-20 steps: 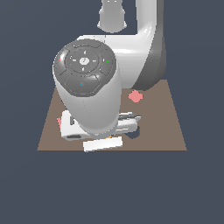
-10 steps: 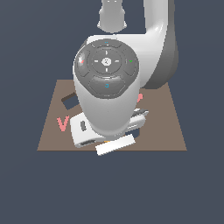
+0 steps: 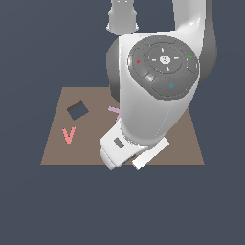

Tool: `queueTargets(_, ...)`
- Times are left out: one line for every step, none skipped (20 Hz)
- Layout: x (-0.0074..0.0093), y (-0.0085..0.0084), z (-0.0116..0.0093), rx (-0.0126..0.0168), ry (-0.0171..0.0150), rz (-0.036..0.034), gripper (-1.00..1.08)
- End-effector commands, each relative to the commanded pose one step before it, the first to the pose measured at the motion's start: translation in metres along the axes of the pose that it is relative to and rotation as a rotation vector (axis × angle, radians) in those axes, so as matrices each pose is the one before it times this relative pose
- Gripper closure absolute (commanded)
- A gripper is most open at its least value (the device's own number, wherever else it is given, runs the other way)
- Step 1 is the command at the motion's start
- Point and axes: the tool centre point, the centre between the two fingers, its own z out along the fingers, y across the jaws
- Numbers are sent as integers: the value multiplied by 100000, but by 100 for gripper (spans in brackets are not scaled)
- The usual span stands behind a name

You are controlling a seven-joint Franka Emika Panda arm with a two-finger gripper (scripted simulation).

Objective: Insert a designated object into the corresponding slot on a board.

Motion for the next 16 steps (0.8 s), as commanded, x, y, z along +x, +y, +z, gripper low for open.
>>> queueTargets(339, -935, -126, -53, 25, -7667, 108)
queueTargets(116, -331, -32, 2, -2, -2571, 108)
queueTargets(106, -309, -29, 3, -2, -2389, 108)
queueTargets(93, -285, -26, 4, -3, -2200, 108)
queueTargets(83, -263, -24, 5, -4, -2016, 108)
queueTargets(74, -240, -21, 5, -4, -1839, 108)
queueTargets(67, -217, -19, 5, -4, -1660, 108)
queueTargets(59, -193, -17, 4, -3, -1475, 108)
queueTargets(51, -168, -15, 4, -3, -1284, 108)
queueTargets(44, -144, -13, 3, -3, -1096, 108)
queueTargets(35, -119, -10, 3, -2, -906, 108)
queueTargets(26, -94, -8, 3, -2, -714, 108)
queueTargets(19, -71, -6, 3, -2, -526, 108)
queueTargets(9, -44, -3, 2, -2, -331, 108)
queueTargets(-1, -19, -1, 2, -2, -138, 108)
queueTargets(-7, 3, 2, 2, -2, 49, 108)
